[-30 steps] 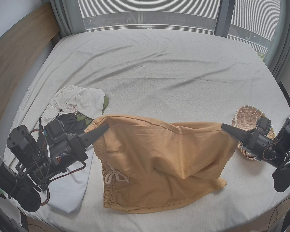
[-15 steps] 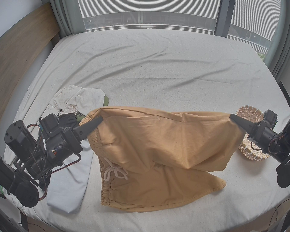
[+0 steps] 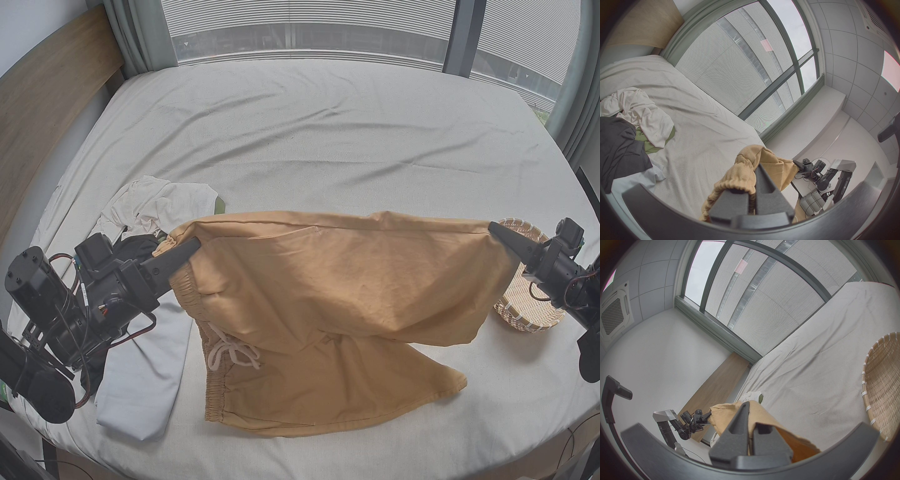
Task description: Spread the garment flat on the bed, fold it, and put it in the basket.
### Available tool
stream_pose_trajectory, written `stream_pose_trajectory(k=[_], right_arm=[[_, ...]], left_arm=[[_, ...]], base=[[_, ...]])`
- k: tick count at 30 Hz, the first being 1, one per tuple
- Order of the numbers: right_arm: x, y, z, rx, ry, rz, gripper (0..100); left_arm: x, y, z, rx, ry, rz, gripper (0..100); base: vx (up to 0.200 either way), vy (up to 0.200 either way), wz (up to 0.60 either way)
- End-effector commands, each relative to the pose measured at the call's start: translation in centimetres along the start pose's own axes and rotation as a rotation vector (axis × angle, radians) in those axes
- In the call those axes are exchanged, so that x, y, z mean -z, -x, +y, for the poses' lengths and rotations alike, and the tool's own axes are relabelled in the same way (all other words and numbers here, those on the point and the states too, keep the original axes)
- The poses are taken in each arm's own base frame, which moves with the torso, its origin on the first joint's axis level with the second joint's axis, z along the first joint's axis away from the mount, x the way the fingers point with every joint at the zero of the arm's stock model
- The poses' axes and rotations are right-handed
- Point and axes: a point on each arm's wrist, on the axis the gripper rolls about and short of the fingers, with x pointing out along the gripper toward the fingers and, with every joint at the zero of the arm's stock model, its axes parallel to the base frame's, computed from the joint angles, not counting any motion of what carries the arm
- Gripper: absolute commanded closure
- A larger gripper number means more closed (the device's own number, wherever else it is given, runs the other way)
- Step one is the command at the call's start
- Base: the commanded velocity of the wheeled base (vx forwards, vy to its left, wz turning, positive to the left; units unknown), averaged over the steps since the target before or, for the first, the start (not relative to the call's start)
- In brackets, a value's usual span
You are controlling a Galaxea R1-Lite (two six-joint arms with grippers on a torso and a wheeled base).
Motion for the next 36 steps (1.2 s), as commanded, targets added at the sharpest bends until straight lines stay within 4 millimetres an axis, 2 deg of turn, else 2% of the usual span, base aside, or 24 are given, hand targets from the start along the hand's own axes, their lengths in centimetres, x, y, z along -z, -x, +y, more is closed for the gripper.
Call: stream_pose_trajectory(k=[1,9,15,29,32,33,36], right_arm=[[-0.3,0.2,-0.1,0.008,0.009,-0.012,100],[-0.6,0.4,-0.2,0.018,0.015,-0.023,100],[-0.5,0.5,-0.4,0.025,0.012,-0.022,100],[-1.2,-0.4,-0.4,0.001,0.034,-0.036,100],[-1.1,-0.9,-1.1,0.007,0.027,-0.029,100],[-1.1,-1.5,-2.0,0.015,0.023,-0.027,100],[-1.5,-2.3,-3.1,0.021,0.028,-0.035,100]], left_arm=[[-0.4,0.1,0.3,-0.011,-0.005,-0.014,100],[-0.6,0.1,0.5,-0.007,-0.011,-0.018,100],[-1.6,-0.3,0.7,-0.004,-0.03,-0.052,100],[-1.5,-1.0,1.3,-0.006,-0.017,-0.048,100],[-1.2,-1.3,1.8,-0.016,-0.009,-0.039,100],[-0.9,-1.5,2.2,-0.024,-0.004,-0.03,100],[-1.5,-2.3,2.8,-0.022,-0.016,-0.052,100]], base=[[0.0,0.0,0.0],[0.0,0.0,0.0],[0.0,0.0,0.0],[0.0,0.0,0.0],[0.0,0.0,0.0],[0.0,0.0,0.0],[0.0,0.0,0.0]])
